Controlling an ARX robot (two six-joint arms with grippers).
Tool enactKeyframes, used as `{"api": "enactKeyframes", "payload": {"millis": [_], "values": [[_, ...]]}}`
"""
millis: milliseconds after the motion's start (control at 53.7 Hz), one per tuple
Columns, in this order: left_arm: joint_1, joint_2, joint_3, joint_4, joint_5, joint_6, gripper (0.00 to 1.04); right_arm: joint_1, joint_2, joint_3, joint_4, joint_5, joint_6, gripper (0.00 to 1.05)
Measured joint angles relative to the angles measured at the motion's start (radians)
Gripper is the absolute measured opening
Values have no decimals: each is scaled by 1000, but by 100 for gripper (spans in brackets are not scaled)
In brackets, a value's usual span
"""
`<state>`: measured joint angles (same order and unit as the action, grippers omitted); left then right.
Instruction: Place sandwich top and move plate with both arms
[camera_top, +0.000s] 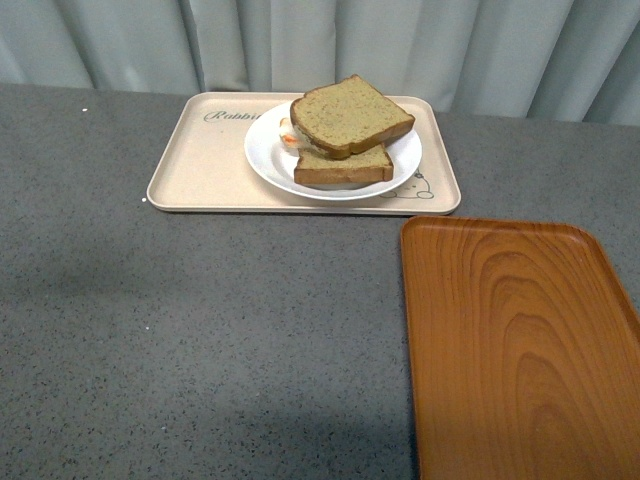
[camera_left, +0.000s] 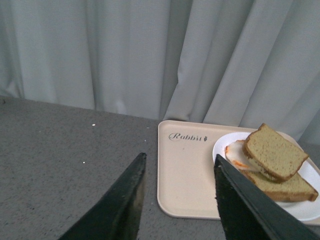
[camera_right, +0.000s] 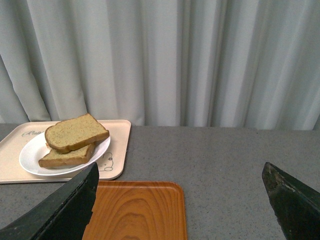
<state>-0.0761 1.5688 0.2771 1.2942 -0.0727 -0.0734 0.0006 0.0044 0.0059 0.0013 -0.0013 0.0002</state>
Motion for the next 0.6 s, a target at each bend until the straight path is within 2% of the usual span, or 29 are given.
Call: {"api": "enactKeyframes", "payload": {"millis": [93,130,168,261,596], "values": [[12,-90,-73,-39,14,40,20,0,0,0,0,0,0,96],[40,-134,-98,-58,61,48,11,0,0,0,0,0,0,96],[57,-175,-114,-80,68,52,4,0,0,0,0,0,0,96],[74,-314,-136,-208,67,55,4,0,0,0,0,0,0,96],[74,-620,-228,-406,72,65,4,0,0,0,0,0,0,96]]}}
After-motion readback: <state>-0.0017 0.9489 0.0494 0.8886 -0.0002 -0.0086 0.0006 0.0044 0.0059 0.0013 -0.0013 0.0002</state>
